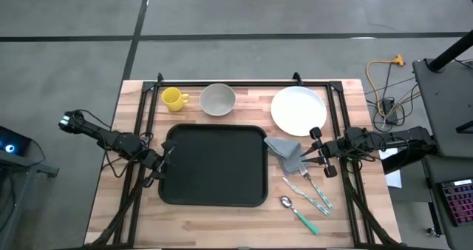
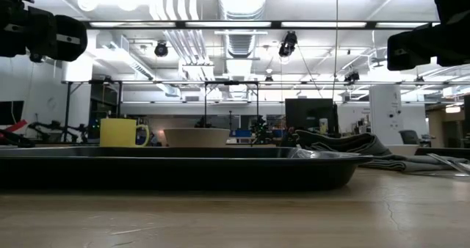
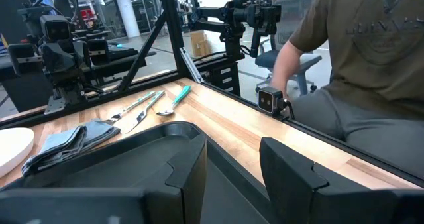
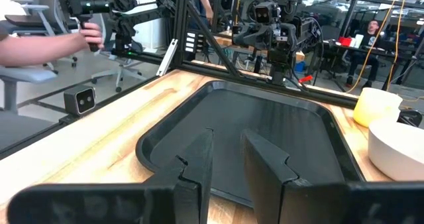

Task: Set up tray

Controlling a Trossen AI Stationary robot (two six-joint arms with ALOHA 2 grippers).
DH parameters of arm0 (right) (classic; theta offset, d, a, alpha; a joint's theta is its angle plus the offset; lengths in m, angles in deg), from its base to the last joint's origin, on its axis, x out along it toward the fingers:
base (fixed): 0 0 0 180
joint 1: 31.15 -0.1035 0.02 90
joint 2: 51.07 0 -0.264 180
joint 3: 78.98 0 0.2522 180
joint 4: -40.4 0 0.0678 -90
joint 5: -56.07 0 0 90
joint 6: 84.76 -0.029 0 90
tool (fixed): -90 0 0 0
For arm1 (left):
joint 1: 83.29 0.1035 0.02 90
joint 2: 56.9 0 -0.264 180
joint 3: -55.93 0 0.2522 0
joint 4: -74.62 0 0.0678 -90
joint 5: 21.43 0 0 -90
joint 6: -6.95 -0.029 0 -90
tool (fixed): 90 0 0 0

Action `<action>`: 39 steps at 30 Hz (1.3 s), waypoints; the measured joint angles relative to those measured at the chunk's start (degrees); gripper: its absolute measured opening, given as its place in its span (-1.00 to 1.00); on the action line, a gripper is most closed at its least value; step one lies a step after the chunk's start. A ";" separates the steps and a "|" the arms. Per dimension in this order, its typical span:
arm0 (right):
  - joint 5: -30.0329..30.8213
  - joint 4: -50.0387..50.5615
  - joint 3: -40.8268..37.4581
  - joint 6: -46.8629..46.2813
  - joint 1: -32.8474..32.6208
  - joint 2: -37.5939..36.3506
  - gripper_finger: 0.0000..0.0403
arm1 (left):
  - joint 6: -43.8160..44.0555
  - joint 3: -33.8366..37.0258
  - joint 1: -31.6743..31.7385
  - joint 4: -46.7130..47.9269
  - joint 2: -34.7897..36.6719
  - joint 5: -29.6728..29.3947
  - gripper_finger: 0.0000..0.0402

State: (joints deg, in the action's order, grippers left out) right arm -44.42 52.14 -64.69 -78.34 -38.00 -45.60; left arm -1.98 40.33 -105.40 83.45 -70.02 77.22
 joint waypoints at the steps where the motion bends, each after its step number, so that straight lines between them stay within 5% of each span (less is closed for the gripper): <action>1: 0.00 0.00 0.00 0.00 0.01 0.00 -0.66 | 0.00 0.01 0.00 0.00 0.00 0.00 -0.39; 19: 0.01 0.00 0.00 0.00 0.01 -0.02 -0.66 | -0.53 0.01 0.02 -1.69 0.00 -0.57 -0.39; 33: 0.01 0.00 0.00 0.00 0.01 -0.07 -0.66 | -19.00 0.01 0.02 -14.20 0.02 -15.27 -0.39; 39: 0.00 0.00 0.01 0.00 0.01 -0.07 -0.66 | -20.20 0.01 0.05 -19.75 0.02 -33.40 -0.39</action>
State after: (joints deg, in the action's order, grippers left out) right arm -44.42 52.14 -64.68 -78.34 -37.98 -45.66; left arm -22.18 40.34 -105.35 63.69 -70.00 43.81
